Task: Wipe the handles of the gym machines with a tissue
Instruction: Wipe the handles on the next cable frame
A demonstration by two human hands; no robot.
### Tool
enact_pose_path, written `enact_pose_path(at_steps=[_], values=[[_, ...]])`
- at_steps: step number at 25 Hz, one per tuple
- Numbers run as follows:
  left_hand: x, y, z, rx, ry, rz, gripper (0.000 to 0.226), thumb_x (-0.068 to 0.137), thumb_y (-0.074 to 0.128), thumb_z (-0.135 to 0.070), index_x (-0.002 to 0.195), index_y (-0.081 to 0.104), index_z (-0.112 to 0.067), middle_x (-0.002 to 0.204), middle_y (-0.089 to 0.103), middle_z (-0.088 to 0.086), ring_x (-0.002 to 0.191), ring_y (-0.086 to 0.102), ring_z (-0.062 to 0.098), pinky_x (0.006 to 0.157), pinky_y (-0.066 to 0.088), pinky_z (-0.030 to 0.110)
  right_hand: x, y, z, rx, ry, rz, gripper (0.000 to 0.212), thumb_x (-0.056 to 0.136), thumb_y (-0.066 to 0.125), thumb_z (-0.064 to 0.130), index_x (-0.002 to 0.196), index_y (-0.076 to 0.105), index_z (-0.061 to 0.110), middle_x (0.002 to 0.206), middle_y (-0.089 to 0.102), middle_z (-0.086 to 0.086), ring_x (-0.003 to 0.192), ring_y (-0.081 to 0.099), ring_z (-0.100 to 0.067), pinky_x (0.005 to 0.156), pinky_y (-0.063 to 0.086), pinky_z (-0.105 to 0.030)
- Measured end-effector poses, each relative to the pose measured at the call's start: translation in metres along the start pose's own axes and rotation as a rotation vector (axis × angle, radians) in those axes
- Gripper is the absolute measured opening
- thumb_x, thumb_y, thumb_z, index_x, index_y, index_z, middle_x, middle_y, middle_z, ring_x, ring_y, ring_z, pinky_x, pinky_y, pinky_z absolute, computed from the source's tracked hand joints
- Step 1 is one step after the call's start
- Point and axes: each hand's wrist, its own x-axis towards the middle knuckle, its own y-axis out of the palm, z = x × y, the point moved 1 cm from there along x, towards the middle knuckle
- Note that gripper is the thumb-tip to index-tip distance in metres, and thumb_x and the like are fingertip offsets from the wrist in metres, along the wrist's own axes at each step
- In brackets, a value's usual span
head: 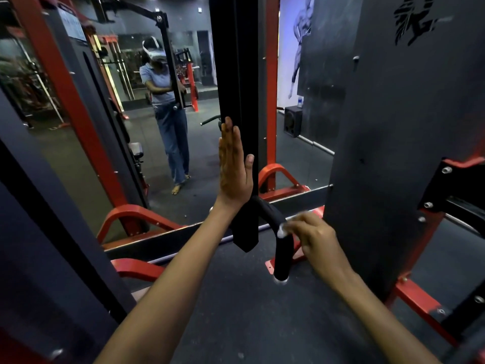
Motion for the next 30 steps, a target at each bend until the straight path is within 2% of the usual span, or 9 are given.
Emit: enact_pose_path(at_steps=[5,8,10,12,14,18,23,26,30], values=[[0.000,-0.003,0.004,-0.021,0.017,0.049,0.073,0.099,0.034,-0.011,0.153,-0.012,-0.028,0.159,-0.016,-0.013,0.148,-0.006,0.015,0.120,0.008,0.048,0.074,0.038,0.016,-0.119,-0.059,0.090,0.011,0.073,0.073,0.007,0.084,0.075,0.010,0.088,0.061,-0.004,0.092,0.056,-0.020,0.074,0.052,-0.032],[0.000,-0.004,0.004,-0.034,0.017,0.051,0.075,0.098,0.035,-0.007,0.152,-0.013,-0.027,0.159,-0.017,-0.012,0.148,-0.007,0.015,0.121,0.007,0.049,0.018,0.021,0.003,-0.100,-0.015,0.167,0.012,0.082,0.064,0.009,0.091,0.072,0.010,0.090,0.059,-0.005,0.087,0.054,-0.012,0.075,0.046,-0.020],[-0.001,-0.004,0.002,-0.036,0.000,0.044,0.077,0.097,0.036,-0.004,0.152,-0.013,-0.027,0.159,-0.017,-0.013,0.148,-0.007,0.014,0.121,0.006,0.048,-0.013,0.001,-0.003,-0.055,0.050,0.163,0.020,0.079,0.063,-0.002,0.090,0.072,0.012,0.091,0.059,-0.003,0.084,0.059,-0.015,0.072,0.049,-0.023],[-0.002,-0.003,0.000,-0.038,-0.019,0.027,0.078,0.097,0.036,-0.004,0.152,-0.013,-0.029,0.159,-0.017,-0.014,0.148,-0.007,0.013,0.121,0.006,0.046,0.005,-0.001,-0.006,-0.032,0.071,0.042,0.027,0.073,0.063,-0.012,0.088,0.073,0.009,0.091,0.060,-0.003,0.081,0.060,-0.014,0.073,0.048,-0.017],[-0.002,-0.003,-0.001,-0.038,-0.025,0.030,0.077,0.097,0.035,-0.006,0.152,-0.013,-0.030,0.159,-0.017,-0.015,0.148,-0.007,0.012,0.121,0.006,0.046,0.053,0.015,0.001,-0.032,0.072,0.026,0.021,0.076,0.066,-0.007,0.094,0.072,0.002,0.094,0.062,-0.007,0.083,0.060,-0.015,0.077,0.047,-0.012],[-0.003,-0.005,0.001,-0.030,-0.019,0.052,0.076,0.097,0.034,-0.007,0.152,-0.014,-0.030,0.159,-0.018,-0.014,0.148,-0.007,0.014,0.121,0.006,0.047,0.077,0.035,0.007,-0.016,0.076,0.132,0.009,0.078,0.070,0.002,0.087,0.073,0.001,0.085,0.062,-0.010,0.077,0.062,-0.018,0.072,0.053,-0.036],[-0.007,-0.005,0.000,-0.030,-0.044,0.040,0.075,0.098,0.034,-0.009,0.152,-0.015,-0.030,0.159,-0.018,-0.015,0.148,-0.007,0.014,0.122,0.003,0.041,-0.004,-0.008,-0.019,0.043,0.268,0.125,0.028,0.076,0.069,-0.006,0.074,0.069,0.021,0.071,0.061,0.008,0.068,0.061,0.000,0.061,0.047,-0.015],[-0.007,-0.004,0.001,-0.031,-0.043,0.035,0.075,0.098,0.033,-0.009,0.152,-0.014,-0.031,0.159,-0.017,-0.016,0.148,-0.006,0.012,0.122,0.002,0.040,0.046,0.012,-0.017,0.052,0.255,-0.032,0.023,0.078,0.068,-0.005,0.091,0.074,0.013,0.086,0.065,0.002,0.081,0.062,-0.009,0.072,0.047,-0.015],[-0.010,-0.005,-0.001,-0.038,-0.048,0.049,0.076,0.098,0.034,-0.008,0.152,-0.014,-0.030,0.159,-0.017,-0.015,0.148,-0.007,0.013,0.122,0.003,0.040,0.063,0.049,0.016,-0.137,0.046,0.111,0.018,0.087,0.059,0.005,0.101,0.070,0.005,0.103,0.059,-0.008,0.096,0.055,-0.021,0.082,0.048,-0.029]])
